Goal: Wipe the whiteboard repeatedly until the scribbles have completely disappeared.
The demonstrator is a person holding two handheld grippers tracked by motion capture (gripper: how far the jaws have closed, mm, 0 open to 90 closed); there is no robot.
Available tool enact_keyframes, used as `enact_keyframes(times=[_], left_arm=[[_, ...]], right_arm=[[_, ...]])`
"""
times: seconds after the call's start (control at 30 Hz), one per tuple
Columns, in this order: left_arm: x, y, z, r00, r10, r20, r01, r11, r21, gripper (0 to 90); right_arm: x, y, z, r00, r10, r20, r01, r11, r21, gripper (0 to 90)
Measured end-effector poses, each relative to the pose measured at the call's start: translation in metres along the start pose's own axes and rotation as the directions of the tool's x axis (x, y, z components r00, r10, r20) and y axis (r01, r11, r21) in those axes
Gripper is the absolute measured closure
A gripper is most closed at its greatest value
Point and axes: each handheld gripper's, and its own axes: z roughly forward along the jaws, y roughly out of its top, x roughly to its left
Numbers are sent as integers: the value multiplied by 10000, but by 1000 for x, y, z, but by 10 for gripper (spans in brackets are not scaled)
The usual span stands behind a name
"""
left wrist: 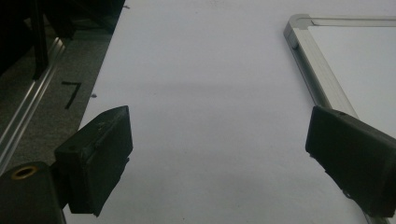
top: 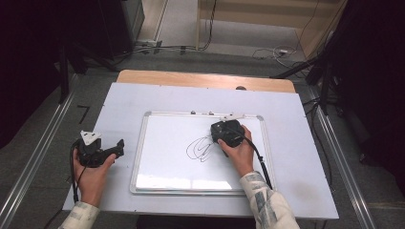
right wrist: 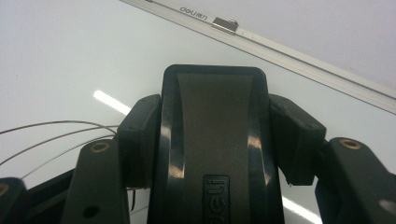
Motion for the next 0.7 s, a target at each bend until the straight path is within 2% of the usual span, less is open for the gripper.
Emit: enact_keyframes(times=[0.33, 0.47, 0.7], left_arm=[[0, 0, 0, 10000, 11, 7, -11, 10000, 4, 78], [0, 0, 0, 10000, 29, 10, -29, 10000, -2, 78], [0, 0, 0, 10000, 51, 14, -51, 10000, 5, 78]], right_arm=[[0, 0, 0, 9999, 111, 52, -111, 9999, -52, 382], [-1, 1, -3, 9993, 359, -72, -361, 9989, -313, 375], [-1, 1, -3, 9996, 290, -46, -291, 9992, -257, 386]])
